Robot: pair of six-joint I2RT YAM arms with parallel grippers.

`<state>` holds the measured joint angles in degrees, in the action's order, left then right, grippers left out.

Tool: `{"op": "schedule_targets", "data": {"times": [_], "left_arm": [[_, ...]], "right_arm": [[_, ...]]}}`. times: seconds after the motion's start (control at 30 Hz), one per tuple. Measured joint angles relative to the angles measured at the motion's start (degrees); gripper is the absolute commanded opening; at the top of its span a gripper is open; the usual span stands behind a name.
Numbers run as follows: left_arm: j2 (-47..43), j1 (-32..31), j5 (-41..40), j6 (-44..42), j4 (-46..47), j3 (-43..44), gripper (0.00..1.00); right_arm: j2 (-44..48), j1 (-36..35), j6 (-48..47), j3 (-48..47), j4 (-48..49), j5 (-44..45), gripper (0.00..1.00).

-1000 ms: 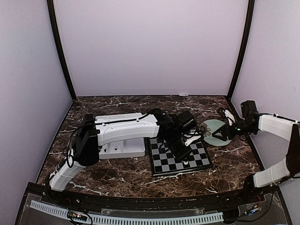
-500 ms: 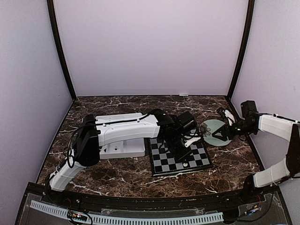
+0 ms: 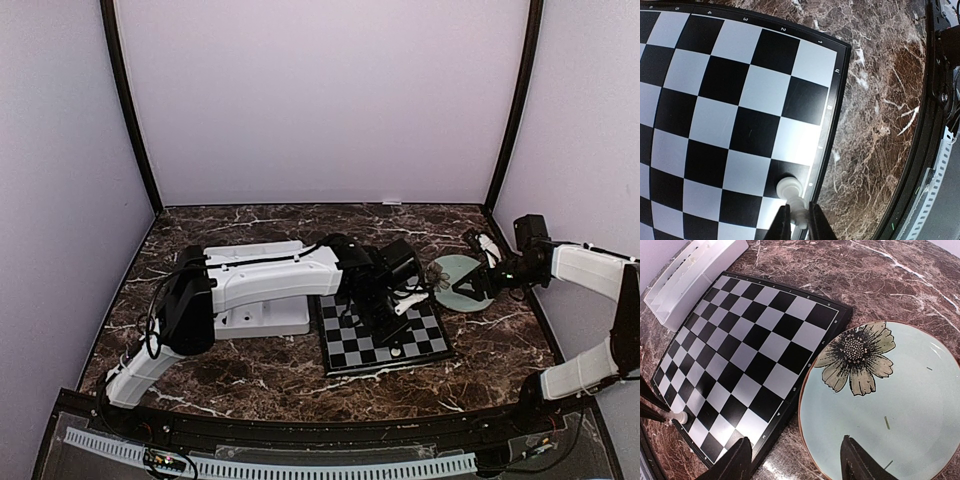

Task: Set up the chess pieces on the board
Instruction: Place the king on e1.

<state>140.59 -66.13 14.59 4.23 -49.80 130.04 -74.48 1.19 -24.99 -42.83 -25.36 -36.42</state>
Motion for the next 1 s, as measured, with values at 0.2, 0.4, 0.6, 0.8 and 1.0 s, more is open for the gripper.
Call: {"op": "schedule_targets", "data": {"times": [0.2,0.4,0.6,0.8,1.0], "left_arm": [[0.07,0.0,-0.02,0.31,0.09,0.02,0.21],[0.63,0.0,-0.07,0.63,0.02,0.02,0.32],[0.85,0.0,-0.55,0.68,0.11,0.02,0.42],[0.85,0.0,-1.14,-0.24,0.07,0.02,0.5],[0.31,-0.04,-1.18,-2.19,0.48,-1.18,0.49]], "right_arm": [[0.0,0.0,-0.02,0.0,0.0,0.0,0.62],[0.0,0.0,-0.02,0.0,-0.02,-0.04,0.62],[0.0,0.0,-0.04,0.0,-0.09,-0.22,0.62],[0.0,0.0,-0.04,0.0,-0.13,-0.33,0.62],[0.0,0.0,-0.11,0.0,-0.17,-0.74,0.62]]}}
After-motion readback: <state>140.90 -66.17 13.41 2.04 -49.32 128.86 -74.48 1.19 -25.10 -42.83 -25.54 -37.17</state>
